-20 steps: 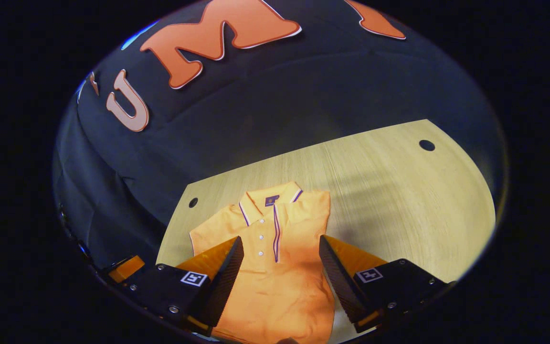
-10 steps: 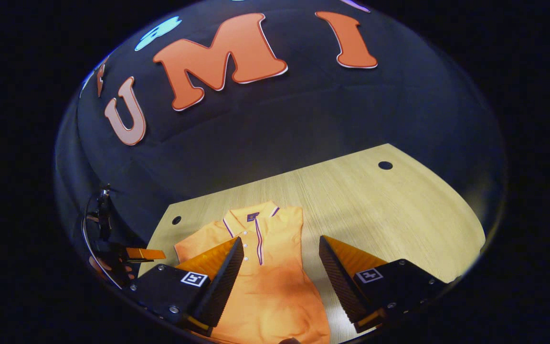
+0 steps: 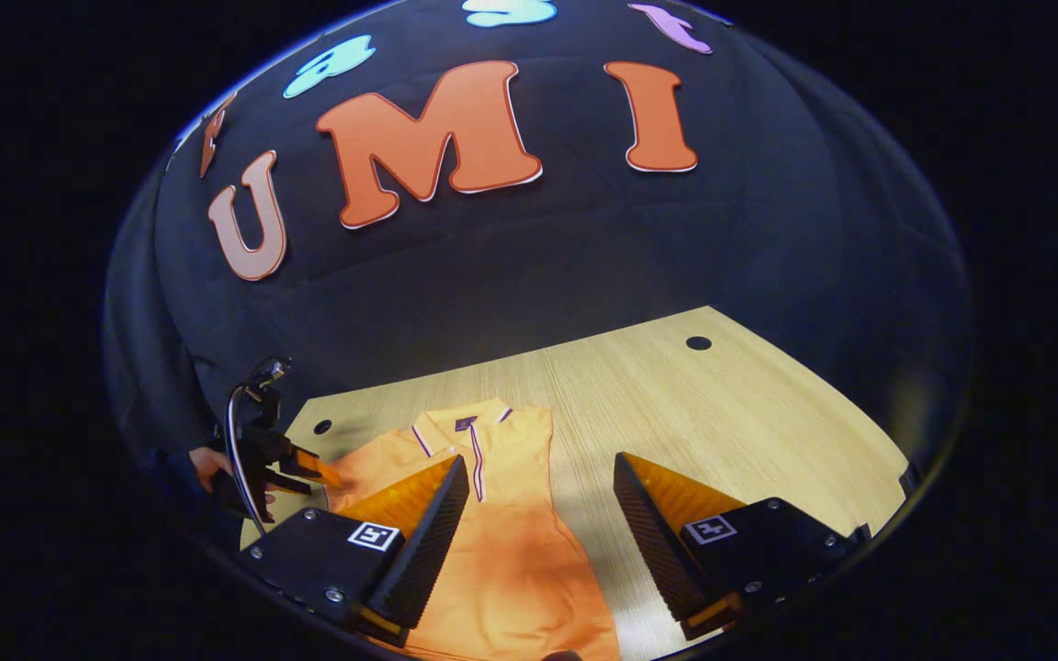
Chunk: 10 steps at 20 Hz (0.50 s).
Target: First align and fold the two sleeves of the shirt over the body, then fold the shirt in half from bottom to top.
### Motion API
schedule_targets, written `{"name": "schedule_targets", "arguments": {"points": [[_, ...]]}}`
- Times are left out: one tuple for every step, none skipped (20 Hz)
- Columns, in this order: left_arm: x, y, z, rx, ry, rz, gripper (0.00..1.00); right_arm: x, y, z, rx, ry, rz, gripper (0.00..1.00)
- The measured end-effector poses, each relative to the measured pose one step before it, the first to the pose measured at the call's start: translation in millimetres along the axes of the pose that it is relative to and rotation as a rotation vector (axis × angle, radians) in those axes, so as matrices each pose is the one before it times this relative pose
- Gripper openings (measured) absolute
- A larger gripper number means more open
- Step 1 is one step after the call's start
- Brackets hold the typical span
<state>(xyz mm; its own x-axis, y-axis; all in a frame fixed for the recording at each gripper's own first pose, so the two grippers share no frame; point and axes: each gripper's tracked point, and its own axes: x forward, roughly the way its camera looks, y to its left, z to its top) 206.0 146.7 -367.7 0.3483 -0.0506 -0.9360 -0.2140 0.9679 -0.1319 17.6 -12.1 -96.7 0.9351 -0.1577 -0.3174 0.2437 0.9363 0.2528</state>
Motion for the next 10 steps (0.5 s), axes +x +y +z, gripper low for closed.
{"name": "schedule_targets", "arguments": {"points": [[4.37, 1.15, -0.27, 0.00903, 0.01484, 0.02318, 0.98, -5.33, -1.56, 0.96, -0.00552, -0.00987, -0.00194, 0.97], [3.27, 0.58, 0.22, 0.01431, 0.01179, 0.0188, 0.98, -2.5, -2.78, 0.45, -0.00853, -0.00465, -0.00098, 0.97], [2.89, 3.71, -1.0, 0.01377, 0.01818, 0.02863, 0.96, -3.92, -2.56, -0.3, -0.00844, -0.00151, -0.00362, 0.97], [2.67, 0.75, 1.88, 0.00475, 0.00005, 0.01536, 0.96, -3.31, -2.27, 1.48, -0.00555, -0.00376, 0.00012, 0.97], [2.48, 0.78, -0.67, 0.00213, 0.00937, 0.00982, 0.96, -2.93, -1.47, -0.62, -0.00422, -0.00007, -0.00149, 0.97], [3.43, 1.97, -2.86, -0.00446, 0.01398, 0.0121, 0.96, -2.77, -1.49, 1.08, -0.00288, -0.00245, 0.00138, 0.97], [-0.91, -2.97, 1.03, -0.01765, -0.00269, -0.02015, 0.96, -3.01, -2.16, -0.05, -0.00323, 0.0008, -0.00088, 0.97], [2.1, -2.28, 0.33, -0.00079, -0.00439, -0.00492, 0.88, -2.77, -2.47, 0.28, -0.00046, 0.00032, -0.0004, 0.97], [-1.31, -2.28, -2.03, 0.01512, 0.00864, -0.00278, 0.8, -1.71, -1.87, -1.55, 0.00028, 0.00444, 0.00124, 0.97], [0.37, -4.19, 1.46, 0.02134, -0.00403, -0.01489, 0.75, -0.46, -3.33, -1.91, 0.00066, 0.00465, -0.00196, 0.97]]}}
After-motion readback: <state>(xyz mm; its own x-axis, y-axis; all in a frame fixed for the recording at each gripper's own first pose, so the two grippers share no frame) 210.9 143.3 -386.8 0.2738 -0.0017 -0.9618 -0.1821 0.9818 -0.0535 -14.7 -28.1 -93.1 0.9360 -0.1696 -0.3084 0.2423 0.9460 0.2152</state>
